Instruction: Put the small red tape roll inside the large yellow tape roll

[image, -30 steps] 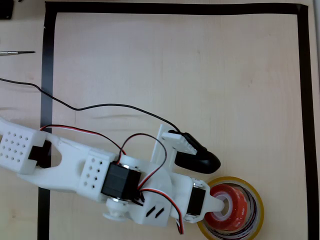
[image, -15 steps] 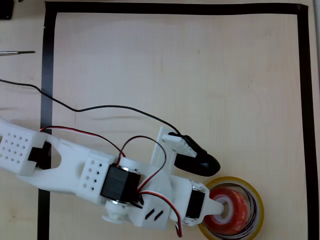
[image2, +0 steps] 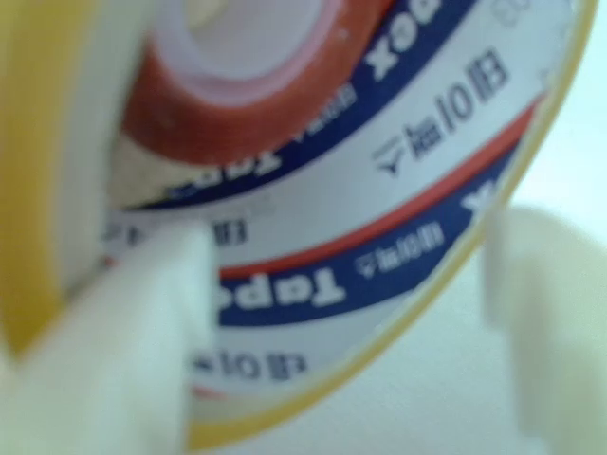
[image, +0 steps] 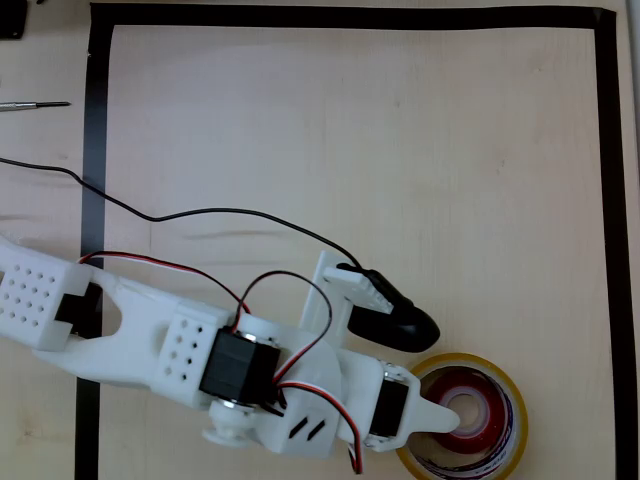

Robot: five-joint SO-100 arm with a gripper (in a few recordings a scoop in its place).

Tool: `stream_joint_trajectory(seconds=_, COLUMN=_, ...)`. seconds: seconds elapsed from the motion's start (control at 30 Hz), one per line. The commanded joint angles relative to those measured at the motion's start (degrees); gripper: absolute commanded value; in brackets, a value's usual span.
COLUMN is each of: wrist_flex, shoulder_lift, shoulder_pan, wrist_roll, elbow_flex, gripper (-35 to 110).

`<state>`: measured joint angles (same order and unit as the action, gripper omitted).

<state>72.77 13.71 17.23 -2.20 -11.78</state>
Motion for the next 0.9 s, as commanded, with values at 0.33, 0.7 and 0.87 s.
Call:
stream_joint_trajectory(seconds=0.33, wrist_flex=17.5, shoulder_lift=29.9, shoulder_pan=-2.6, wrist_roll=0.5, elbow_flex=-2.0, gripper=0)
stream_joint_trajectory(seconds=0.7, wrist_flex=30.8, shoulder_lift=48.1, shoulder_pan=-5.6, wrist_roll=4.0, elbow_flex=-2.0, gripper=0)
stream_joint_trajectory(seconds=0.87, wrist_flex=30.8, shoulder_lift=57.8, shoulder_pan=-7.0, wrist_roll=4.9, elbow_flex=2.1, gripper=0)
